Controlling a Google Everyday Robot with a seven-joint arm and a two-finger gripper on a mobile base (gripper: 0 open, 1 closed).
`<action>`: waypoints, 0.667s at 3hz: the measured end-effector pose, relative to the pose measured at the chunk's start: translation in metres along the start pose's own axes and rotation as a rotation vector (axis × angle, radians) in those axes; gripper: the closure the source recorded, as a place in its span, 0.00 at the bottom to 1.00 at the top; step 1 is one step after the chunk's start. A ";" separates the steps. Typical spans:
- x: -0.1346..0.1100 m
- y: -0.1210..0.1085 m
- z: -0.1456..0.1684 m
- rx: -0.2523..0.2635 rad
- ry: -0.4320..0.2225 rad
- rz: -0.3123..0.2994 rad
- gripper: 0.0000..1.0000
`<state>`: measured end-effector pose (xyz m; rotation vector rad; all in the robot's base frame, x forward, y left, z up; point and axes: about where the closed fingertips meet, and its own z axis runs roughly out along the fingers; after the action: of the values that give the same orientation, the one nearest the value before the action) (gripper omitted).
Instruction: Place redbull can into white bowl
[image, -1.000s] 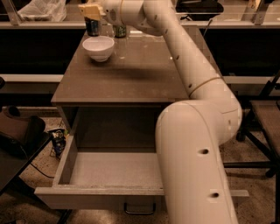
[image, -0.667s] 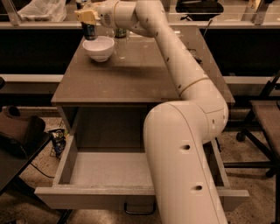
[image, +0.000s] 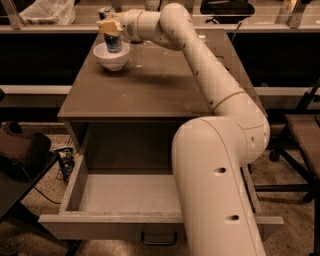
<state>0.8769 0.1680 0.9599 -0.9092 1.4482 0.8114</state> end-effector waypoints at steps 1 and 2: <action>0.020 -0.001 -0.006 0.016 -0.021 0.055 1.00; 0.028 0.007 0.001 0.003 -0.015 0.068 0.82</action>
Offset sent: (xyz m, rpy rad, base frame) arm -0.0009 -0.0066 -0.0160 0.0344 0.0307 -0.0177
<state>0.8711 0.1696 0.9316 -0.8537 1.4732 0.8649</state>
